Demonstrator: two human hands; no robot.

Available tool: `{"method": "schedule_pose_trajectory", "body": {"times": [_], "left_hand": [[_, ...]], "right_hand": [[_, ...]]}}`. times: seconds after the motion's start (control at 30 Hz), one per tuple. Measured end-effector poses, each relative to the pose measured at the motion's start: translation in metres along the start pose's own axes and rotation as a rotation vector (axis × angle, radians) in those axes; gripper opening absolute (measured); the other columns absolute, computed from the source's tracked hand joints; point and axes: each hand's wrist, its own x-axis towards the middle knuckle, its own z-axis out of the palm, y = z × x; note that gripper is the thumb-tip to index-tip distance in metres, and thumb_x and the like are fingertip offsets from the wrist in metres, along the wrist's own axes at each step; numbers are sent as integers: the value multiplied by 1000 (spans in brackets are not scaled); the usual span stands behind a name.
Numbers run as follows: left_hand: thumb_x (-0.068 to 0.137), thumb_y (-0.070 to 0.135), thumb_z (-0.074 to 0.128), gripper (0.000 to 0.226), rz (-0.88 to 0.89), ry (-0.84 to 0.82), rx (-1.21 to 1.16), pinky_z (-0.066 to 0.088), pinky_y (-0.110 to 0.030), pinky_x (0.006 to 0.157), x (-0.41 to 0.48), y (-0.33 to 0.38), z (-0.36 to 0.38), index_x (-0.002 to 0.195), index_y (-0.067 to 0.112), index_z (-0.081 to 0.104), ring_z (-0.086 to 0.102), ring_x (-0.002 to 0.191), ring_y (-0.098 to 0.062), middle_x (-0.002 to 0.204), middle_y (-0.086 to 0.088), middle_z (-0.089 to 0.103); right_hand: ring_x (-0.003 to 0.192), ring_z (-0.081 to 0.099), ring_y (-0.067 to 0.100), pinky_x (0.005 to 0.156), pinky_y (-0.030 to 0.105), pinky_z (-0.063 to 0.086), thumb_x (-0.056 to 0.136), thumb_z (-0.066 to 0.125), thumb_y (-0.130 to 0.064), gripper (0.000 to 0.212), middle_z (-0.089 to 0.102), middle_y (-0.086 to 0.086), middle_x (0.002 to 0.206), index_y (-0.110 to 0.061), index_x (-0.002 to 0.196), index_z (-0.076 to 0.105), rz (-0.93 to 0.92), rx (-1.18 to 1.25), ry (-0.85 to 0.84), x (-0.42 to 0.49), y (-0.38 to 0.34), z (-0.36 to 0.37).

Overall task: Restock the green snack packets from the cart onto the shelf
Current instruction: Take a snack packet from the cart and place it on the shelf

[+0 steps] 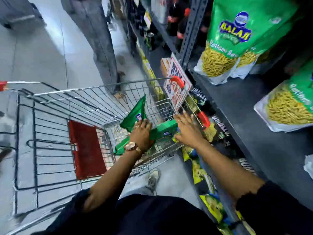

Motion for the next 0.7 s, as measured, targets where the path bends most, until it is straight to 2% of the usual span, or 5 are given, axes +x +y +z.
{"method": "schedule_pose_trajectory", "body": {"times": [0.17, 0.27, 0.37, 0.53, 0.7], "left_hand": [[81, 36, 68, 57, 4, -160, 141, 17, -52, 122, 30, 0, 7, 133, 17, 53, 15, 149, -38, 155, -17, 33], [84, 30, 68, 47, -23, -193, 186, 16, -58, 120, 40, 0, 10, 128, 16, 59, 10, 150, -39, 158, -15, 29], [88, 29, 65, 39, -46, -206, 167, 16, -65, 117, 47, 4, 14, 123, 15, 62, 10, 150, -41, 159, -15, 27], [92, 25, 59, 26, -22, -123, 146, 14, -63, 117, 53, 1, 20, 115, 17, 66, 11, 150, -39, 158, -16, 30], [89, 22, 62, 20, -29, -29, 17, 21, -59, 119, 57, 4, -11, 106, 13, 70, 13, 151, -34, 157, -9, 36]], "right_hand": [[153, 4, 33, 123, 57, 0, 86, 67, -37, 88, 20, 5, 164, -13, 154, 17, 23, -221, -187, 37, 5, 3], [145, 33, 32, 120, 64, 4, 86, 65, -36, 66, 51, 8, 147, -17, 144, 40, 67, -206, -203, 46, 0, 12], [130, 51, 28, 118, 66, 6, 88, 67, -30, 55, 64, 6, 130, -23, 139, 48, 147, -247, -230, 53, -1, 15], [111, 64, 24, 119, 48, 20, 89, 60, -7, 40, 73, 5, 109, -24, 124, 62, 217, -198, -109, 61, 10, 14], [100, 68, 28, 93, 36, 42, 85, 62, -4, 40, 76, 8, 103, -26, 118, 68, 365, 51, 73, 50, 19, -5]]}}
